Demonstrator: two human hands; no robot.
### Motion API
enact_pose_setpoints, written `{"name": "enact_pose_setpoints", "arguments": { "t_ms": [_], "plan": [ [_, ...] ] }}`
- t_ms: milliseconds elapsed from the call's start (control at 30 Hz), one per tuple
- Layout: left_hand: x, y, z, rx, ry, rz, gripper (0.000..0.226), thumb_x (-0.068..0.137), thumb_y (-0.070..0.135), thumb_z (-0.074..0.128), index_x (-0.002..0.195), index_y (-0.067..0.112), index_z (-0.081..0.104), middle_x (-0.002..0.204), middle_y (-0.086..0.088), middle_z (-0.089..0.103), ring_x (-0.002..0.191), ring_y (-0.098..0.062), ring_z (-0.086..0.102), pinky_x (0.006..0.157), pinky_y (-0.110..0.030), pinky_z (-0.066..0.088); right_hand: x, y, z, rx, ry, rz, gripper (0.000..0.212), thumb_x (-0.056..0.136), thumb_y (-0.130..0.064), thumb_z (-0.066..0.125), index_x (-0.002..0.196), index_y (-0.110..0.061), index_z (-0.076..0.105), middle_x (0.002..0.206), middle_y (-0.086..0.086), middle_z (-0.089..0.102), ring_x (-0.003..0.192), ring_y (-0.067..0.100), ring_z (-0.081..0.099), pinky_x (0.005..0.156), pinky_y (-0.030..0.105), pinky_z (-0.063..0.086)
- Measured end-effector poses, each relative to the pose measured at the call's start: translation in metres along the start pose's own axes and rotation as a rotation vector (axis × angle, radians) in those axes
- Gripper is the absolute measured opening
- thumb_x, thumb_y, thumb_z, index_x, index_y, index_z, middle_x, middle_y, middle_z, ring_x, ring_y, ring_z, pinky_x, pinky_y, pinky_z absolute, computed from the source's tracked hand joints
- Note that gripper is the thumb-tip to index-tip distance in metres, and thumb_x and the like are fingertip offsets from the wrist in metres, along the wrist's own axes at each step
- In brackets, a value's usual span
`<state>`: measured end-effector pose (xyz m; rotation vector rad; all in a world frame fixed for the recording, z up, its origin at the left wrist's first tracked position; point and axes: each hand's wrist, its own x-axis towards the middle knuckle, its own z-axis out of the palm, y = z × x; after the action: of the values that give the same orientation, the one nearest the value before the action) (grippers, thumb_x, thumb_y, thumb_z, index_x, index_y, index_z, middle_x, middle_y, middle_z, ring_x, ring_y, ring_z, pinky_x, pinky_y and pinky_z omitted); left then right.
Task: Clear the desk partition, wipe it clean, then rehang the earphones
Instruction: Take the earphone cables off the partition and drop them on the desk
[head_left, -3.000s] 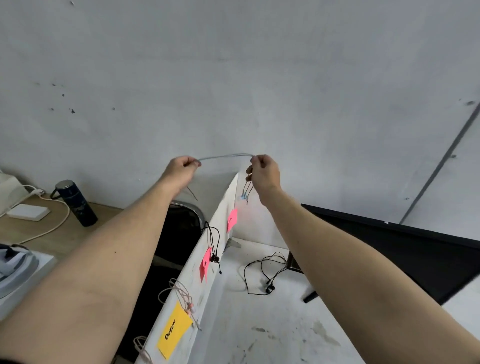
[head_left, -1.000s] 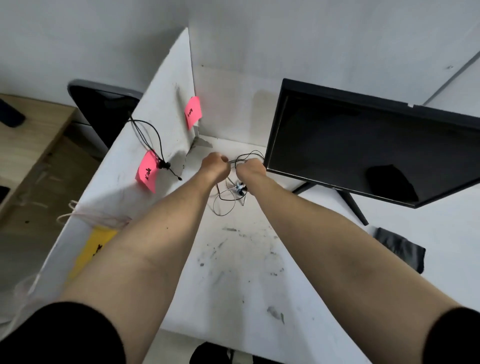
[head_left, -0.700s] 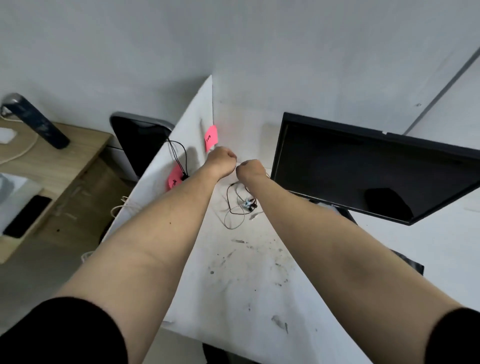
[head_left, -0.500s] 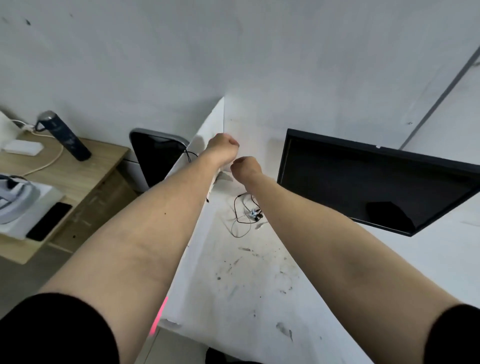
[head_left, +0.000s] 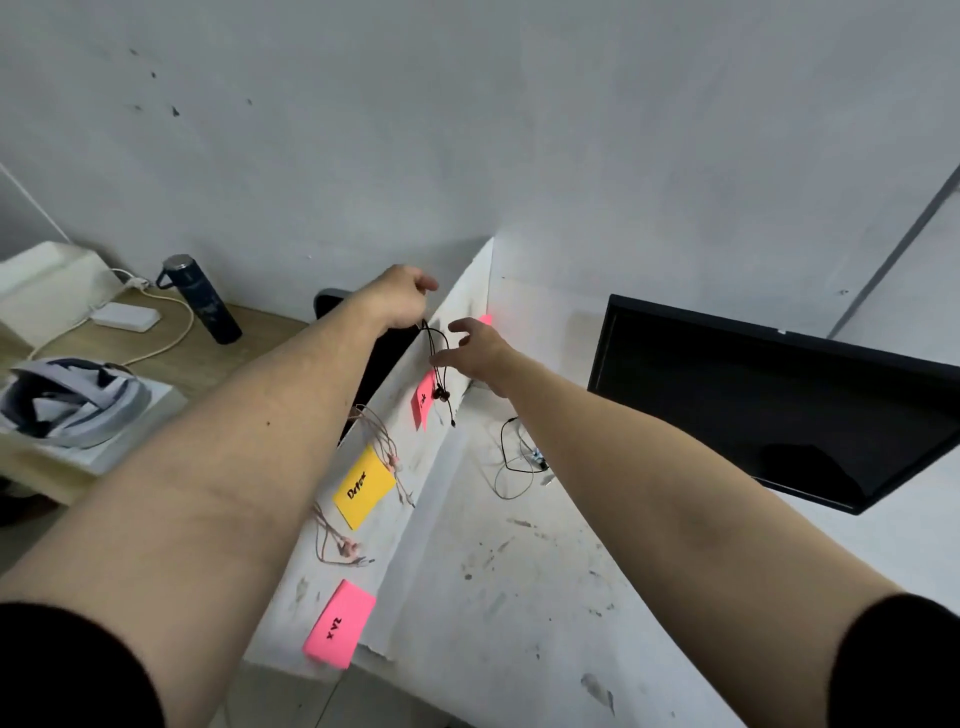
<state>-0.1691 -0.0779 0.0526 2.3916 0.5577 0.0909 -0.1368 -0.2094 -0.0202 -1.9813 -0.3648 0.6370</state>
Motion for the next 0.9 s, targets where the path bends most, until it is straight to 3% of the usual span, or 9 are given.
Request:
{"name": "enact_pose_setpoints", "arguments": {
  "t_ms": [100,200,367,467,533,633,767,833,900],
  "plan": [
    [0.001,-0.022,-0.003,0.104,-0.100,-0.050,0.059,0.088,-0.009,0.034,0.138,0.013,0.054,0.139,-0.009,0.055,0.129,-0.023,0.050,0.103,-0.022,0.037,0.003,-0.002,0.007,-0.032,0.004,-0.002,0.071,0.077,-0.028,0.082,0.140,-0.022,0.049,0.123,0.007,0.051,0.106,0.026,0.061,0.096,0.044,0.054],
    [0.003,-0.038,-0.003,0.150,-0.191,-0.054,0.062,0.084,-0.008,0.036,0.135,0.020,0.058,0.136,-0.008,0.058,0.126,-0.024,0.053,0.106,-0.027,0.042,0.007,-0.003,0.011,-0.073,0.060,-0.010,0.060,0.081,-0.029,0.077,0.136,-0.021,0.053,0.122,0.008,0.051,0.100,0.023,0.058,0.096,0.040,0.053],
    [0.011,-0.051,0.004,0.154,-0.258,-0.027,0.050,0.086,0.008,0.063,0.132,0.027,0.060,0.118,-0.004,0.066,0.106,-0.023,0.061,0.089,-0.026,0.051,0.016,0.001,0.013,-0.087,0.090,-0.036,0.048,0.083,-0.030,0.074,0.128,-0.021,0.059,0.106,0.002,0.055,0.103,0.024,0.058,0.098,0.039,0.050],
    [0.014,-0.055,0.006,0.125,-0.258,0.012,0.050,0.084,0.013,0.068,0.131,0.027,0.060,0.114,-0.004,0.065,0.104,-0.021,0.061,0.089,-0.027,0.051,0.018,0.000,0.014,-0.074,0.069,-0.064,0.042,0.083,-0.032,0.075,0.121,-0.019,0.063,0.089,-0.005,0.053,0.089,0.022,0.058,0.084,0.034,0.051],
    [0.017,-0.059,0.009,0.093,-0.259,0.012,0.035,0.084,0.012,0.068,0.119,0.019,0.067,0.111,-0.007,0.069,0.099,-0.021,0.062,0.089,-0.032,0.051,0.021,0.001,0.016,-0.070,0.061,-0.080,0.028,0.083,-0.032,0.074,0.108,-0.020,0.067,0.080,-0.007,0.053,0.077,0.019,0.055,0.070,0.029,0.046],
    [0.019,-0.064,0.011,0.060,-0.252,0.002,0.017,0.088,0.024,0.069,0.099,0.012,0.072,0.104,-0.011,0.072,0.088,-0.020,0.059,0.091,-0.037,0.052,0.023,0.002,0.017,-0.060,0.047,-0.089,0.013,0.085,-0.027,0.072,0.094,-0.017,0.068,0.077,-0.003,0.057,0.074,0.020,0.053,0.067,0.028,0.041],
    [0.023,-0.062,0.005,0.039,-0.235,-0.027,0.018,0.090,0.024,0.069,0.102,0.011,0.071,0.098,-0.005,0.067,0.090,-0.016,0.054,0.081,-0.027,0.043,0.022,0.000,0.013,-0.029,0.033,-0.080,0.017,0.091,-0.029,0.068,0.096,-0.013,0.069,0.080,-0.001,0.058,0.071,0.017,0.050,0.067,0.027,0.040],
    [0.023,-0.058,-0.001,0.041,-0.224,-0.029,0.012,0.091,0.020,0.069,0.100,0.013,0.070,0.089,-0.001,0.064,0.081,-0.012,0.053,0.069,-0.020,0.041,0.021,-0.004,0.006,-0.005,0.036,-0.076,0.019,0.093,-0.035,0.066,0.087,-0.017,0.066,0.072,-0.003,0.051,0.064,0.014,0.044,0.061,0.026,0.035],
    [0.025,-0.056,-0.007,0.038,-0.197,-0.023,0.009,0.093,0.015,0.066,0.101,0.015,0.069,0.082,0.002,0.062,0.074,-0.009,0.053,0.060,-0.014,0.039,0.022,-0.008,-0.001,0.016,0.049,-0.077,0.019,0.094,-0.035,0.064,0.092,-0.016,0.068,0.079,-0.001,0.055,0.070,0.015,0.047,0.065,0.028,0.038]
  ]
}}
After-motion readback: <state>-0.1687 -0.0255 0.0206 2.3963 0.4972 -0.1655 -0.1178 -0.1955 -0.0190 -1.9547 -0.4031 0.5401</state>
